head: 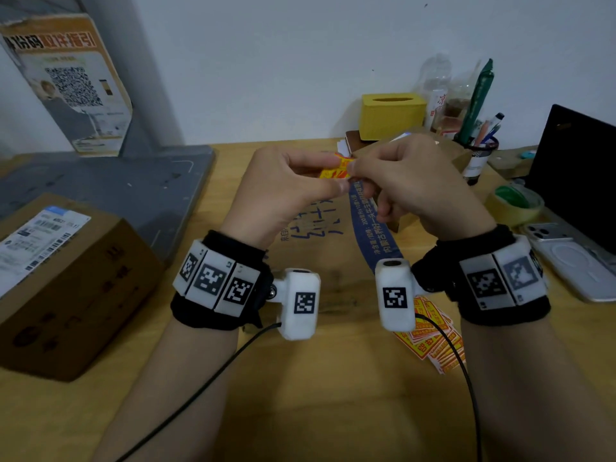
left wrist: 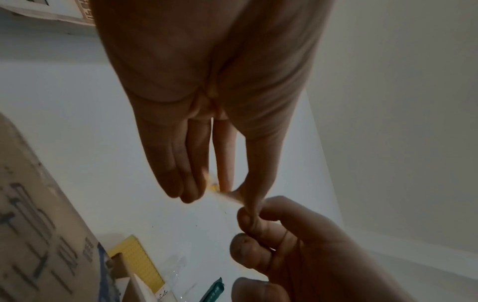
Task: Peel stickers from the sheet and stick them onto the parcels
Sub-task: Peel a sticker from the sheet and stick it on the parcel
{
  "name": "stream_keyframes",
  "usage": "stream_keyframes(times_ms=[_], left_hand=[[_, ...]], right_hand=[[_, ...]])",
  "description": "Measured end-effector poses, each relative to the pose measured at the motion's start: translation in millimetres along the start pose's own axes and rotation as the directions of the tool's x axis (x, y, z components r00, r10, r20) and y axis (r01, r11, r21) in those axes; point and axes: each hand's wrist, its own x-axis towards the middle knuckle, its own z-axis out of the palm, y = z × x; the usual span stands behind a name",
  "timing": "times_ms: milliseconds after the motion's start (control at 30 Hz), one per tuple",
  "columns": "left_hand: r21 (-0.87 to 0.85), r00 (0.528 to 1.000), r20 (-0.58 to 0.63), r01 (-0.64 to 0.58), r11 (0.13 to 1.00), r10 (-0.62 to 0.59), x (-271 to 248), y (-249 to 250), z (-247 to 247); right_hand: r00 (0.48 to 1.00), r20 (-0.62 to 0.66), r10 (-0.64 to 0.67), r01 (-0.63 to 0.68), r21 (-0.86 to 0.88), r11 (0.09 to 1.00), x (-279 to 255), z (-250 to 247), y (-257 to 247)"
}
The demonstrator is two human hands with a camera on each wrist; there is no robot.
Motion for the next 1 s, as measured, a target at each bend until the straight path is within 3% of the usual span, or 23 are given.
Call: stream_keyframes(times_ms=[267, 467, 800, 1000], left_hand=[[-0.007, 0.982, 0.119, 0.15, 0.989, -0.148, -25.2, -3.0, -12.3], [-0.034, 0.987, -0.022, 0.157, 0.987, -0.158, -37.9, -4.6, -12.7], [-0.033, 0.972, -0.026, 0.233, 0.972, -0.234, -57.3, -14.4, -8.2], [0.138, 0.972, -0.03, 0.233, 0.963, -0.232, -60.8, -18.0, -8.5]], right_hand=[[0.997, 0.035, 0.062, -0.06, -0.059, 0.996, -26.5, 5.1, -0.5], [0.981, 0.111, 0.16, -0.163, 0.022, 0.986, -48.2, 12.5, -3.6], [0.972, 0.038, 0.234, -0.235, 0.038, 0.971, -68.1, 16.9, -1.9], [0.97, 0.011, 0.242, -0.24, -0.095, 0.966, -68.1, 20.8, -0.1]])
